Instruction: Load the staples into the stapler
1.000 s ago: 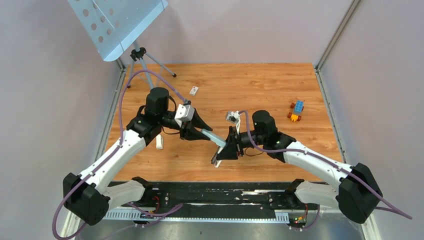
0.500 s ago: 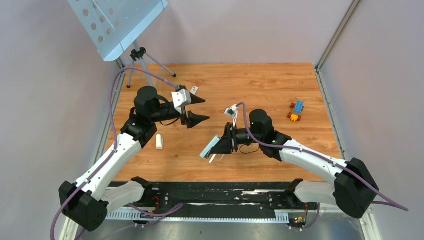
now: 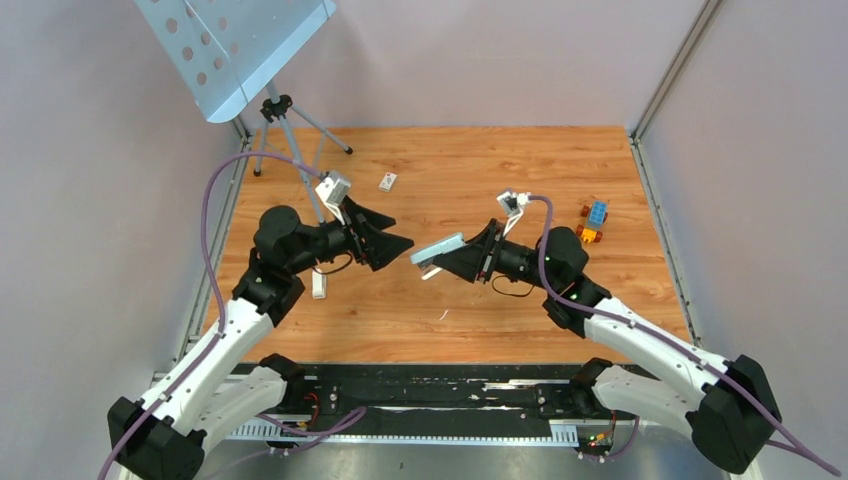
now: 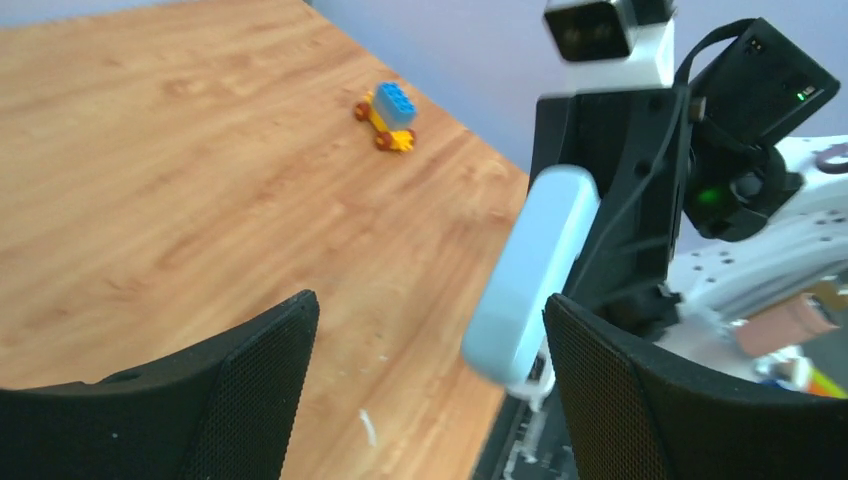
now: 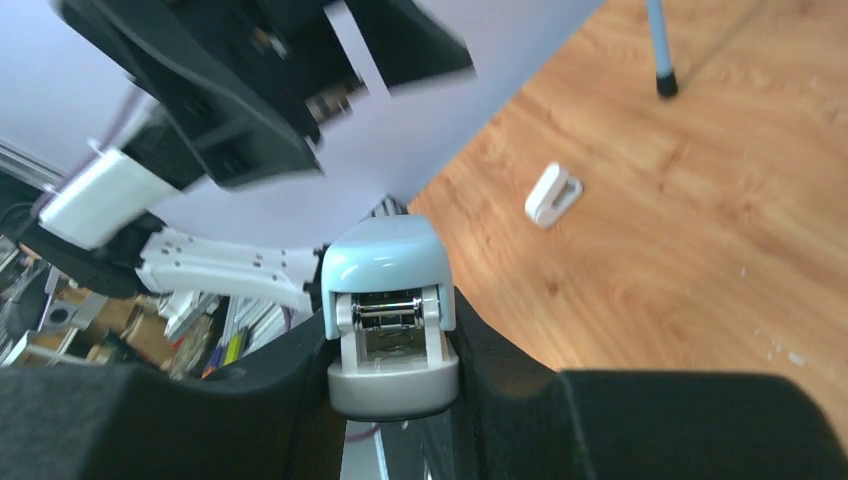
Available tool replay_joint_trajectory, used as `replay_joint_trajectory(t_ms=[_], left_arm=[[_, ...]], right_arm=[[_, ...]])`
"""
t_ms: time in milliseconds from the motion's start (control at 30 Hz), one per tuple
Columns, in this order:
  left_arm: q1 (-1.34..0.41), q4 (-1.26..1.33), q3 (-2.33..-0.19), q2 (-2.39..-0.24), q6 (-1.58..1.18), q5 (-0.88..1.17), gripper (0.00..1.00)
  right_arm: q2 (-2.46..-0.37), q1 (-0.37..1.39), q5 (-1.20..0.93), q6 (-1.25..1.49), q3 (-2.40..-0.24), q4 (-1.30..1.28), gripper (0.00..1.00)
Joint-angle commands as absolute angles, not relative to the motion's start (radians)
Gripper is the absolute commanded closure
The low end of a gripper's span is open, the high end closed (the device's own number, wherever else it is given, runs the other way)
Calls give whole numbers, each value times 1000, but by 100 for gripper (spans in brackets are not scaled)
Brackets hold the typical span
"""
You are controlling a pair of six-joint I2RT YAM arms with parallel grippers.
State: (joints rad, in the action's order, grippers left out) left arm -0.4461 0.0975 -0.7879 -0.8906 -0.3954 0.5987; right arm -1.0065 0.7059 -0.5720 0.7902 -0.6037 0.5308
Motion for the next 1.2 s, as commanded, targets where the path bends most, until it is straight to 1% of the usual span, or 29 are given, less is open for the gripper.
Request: replay_joint_trajectory(t_ms=[0, 167, 267, 333, 533, 767, 833, 967, 1067, 1167], left_arm=[[-440, 364, -653, -812, -682, 655, 14], [-440, 544, -580, -785, -777, 655, 10], [-443, 713, -536, -806, -872, 645, 9], [-451, 778, -518, -828, -910, 639, 9], [-505, 853, -501, -881, -939, 608, 10], [-555, 867, -514, -943, -931, 579, 13], [-568, 895, -512, -969, -943, 576, 16], [-595, 946, -511, -1006, -953, 573, 25], [-601, 995, -504, -1027, -976, 574, 35], [-601, 1040, -499, -1041, -1005, 568, 49]], right_arm=[[-914, 696, -449, 797, -564, 708, 100], [-873, 696, -445, 798, -553, 753, 100], [-872, 697, -452, 824, -543, 802, 100], [-875, 697, -456, 832, -541, 816, 100], [-880, 697, -453, 856, -525, 860, 100], [-891, 698, -456, 863, -526, 875, 100], [-894, 698, -457, 863, -526, 879, 100], [-900, 698, -453, 862, -523, 883, 100], [-909, 698, -457, 862, -520, 890, 100], [-915, 697, -467, 861, -512, 891, 100]])
